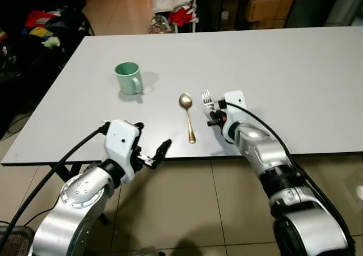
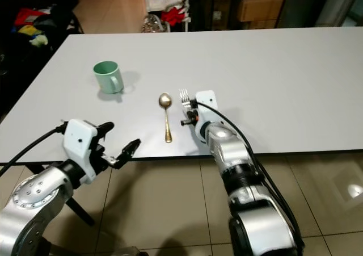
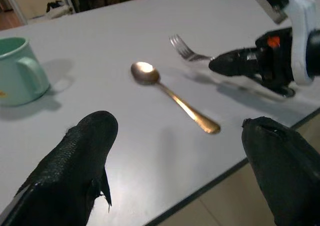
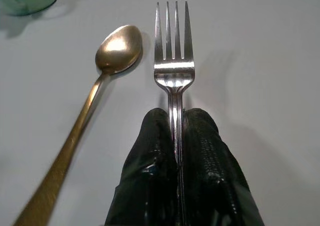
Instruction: Setting the table
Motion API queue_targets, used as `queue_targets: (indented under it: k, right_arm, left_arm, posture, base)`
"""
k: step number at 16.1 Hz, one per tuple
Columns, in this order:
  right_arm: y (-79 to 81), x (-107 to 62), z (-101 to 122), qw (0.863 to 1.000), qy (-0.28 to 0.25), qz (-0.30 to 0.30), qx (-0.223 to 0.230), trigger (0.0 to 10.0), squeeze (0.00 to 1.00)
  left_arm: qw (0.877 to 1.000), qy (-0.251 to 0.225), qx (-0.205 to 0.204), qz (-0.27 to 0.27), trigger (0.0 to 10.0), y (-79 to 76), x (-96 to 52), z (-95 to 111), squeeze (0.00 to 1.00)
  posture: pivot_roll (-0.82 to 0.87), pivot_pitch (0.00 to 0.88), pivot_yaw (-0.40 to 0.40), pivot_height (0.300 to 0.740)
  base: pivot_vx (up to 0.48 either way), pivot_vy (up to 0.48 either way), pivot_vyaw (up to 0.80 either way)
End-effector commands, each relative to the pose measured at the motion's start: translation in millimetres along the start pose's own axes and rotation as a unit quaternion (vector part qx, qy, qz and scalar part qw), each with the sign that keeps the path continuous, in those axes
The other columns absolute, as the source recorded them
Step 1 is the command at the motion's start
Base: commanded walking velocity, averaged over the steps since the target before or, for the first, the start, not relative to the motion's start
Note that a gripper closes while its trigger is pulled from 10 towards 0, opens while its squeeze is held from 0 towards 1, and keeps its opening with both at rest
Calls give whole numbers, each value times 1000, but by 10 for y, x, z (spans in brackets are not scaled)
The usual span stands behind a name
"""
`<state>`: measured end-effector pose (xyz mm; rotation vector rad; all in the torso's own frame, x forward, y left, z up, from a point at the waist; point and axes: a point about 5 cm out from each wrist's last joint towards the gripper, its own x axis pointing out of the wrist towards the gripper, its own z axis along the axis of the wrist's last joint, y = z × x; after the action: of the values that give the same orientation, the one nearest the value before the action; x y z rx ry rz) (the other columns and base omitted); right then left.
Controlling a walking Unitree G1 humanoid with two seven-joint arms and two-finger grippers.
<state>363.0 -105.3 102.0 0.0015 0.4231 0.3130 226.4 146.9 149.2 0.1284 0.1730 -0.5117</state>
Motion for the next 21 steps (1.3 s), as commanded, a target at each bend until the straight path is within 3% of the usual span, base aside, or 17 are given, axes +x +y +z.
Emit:
queue_targets:
  k: [1, 5, 8, 14, 21]
  right_arm:
    - [4, 23, 7, 1000, -4, -5, 14, 10000, 0]
    - [205, 149, 42, 998, -3, -23, 65, 10000, 0]
    - [264, 170, 38, 998, 1, -15, 59, 10000, 0]
    - [110, 183, 85, 997, 17, -57, 54, 10000, 0]
    - [111, 190, 90, 998, 18, -44, 52, 10000, 0]
  left_arm:
    - [1000, 4, 10, 3, 10000, 21, -33, 7, 0]
    - [1000, 5, 13, -11, 10000, -1, -92, 32, 0]
    - [1000, 4, 11, -17, 10000, -13, -98, 34, 0]
    - [999, 2, -1, -40, 10000, -86, -116, 49, 0]
    - [999, 9, -3, -41, 10000, -91, -143, 36, 0]
  posture:
    - [87, 0, 51, 740]
    - [103, 0, 45, 740]
    - [102, 0, 48, 740]
    - [105, 0, 53, 740]
    - [114, 0, 51, 740]
  base:
    - [0, 0, 0]
    - [0, 0, 0]
    - [0, 0, 0]
    - [0, 0, 0]
    - [0, 0, 0]
